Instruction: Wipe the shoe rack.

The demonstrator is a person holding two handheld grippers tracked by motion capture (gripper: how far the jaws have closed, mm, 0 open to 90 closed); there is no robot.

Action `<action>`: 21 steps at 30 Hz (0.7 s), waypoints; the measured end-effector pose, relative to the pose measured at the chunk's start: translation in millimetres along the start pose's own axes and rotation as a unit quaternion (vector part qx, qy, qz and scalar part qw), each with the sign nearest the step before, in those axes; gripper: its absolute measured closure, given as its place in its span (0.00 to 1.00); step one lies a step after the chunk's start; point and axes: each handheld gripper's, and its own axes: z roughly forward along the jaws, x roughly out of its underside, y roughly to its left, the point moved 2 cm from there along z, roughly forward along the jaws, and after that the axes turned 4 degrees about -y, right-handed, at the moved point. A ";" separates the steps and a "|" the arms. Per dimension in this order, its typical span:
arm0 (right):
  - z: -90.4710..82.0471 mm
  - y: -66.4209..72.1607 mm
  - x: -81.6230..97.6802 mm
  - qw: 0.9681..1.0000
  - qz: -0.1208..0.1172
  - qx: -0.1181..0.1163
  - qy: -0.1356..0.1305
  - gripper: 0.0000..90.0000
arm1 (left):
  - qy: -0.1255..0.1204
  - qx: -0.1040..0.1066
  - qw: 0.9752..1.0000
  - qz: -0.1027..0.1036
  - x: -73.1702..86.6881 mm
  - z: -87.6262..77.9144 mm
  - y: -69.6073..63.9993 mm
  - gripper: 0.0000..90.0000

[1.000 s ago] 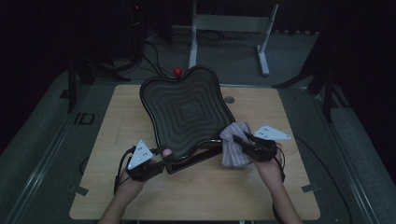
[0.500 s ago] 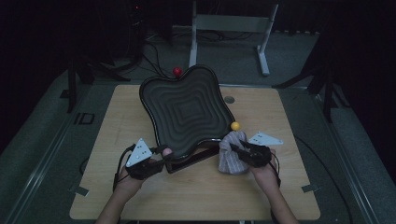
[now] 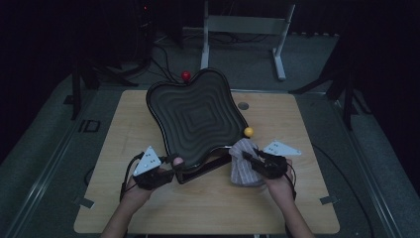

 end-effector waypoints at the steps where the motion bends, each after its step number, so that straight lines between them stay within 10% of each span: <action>1: 0.3 0.3 -1.5 1.000 0.001 0.001 -0.003 0.78 | 0.001 0.000 1.000 0.000 -0.3 0.1 0.1 0.67; 21: 22.6 10.5 9.8 0.999 0.005 0.011 0.038 0.78 | 0.001 0.011 1.000 0.001 -0.2 0.1 1.9 0.67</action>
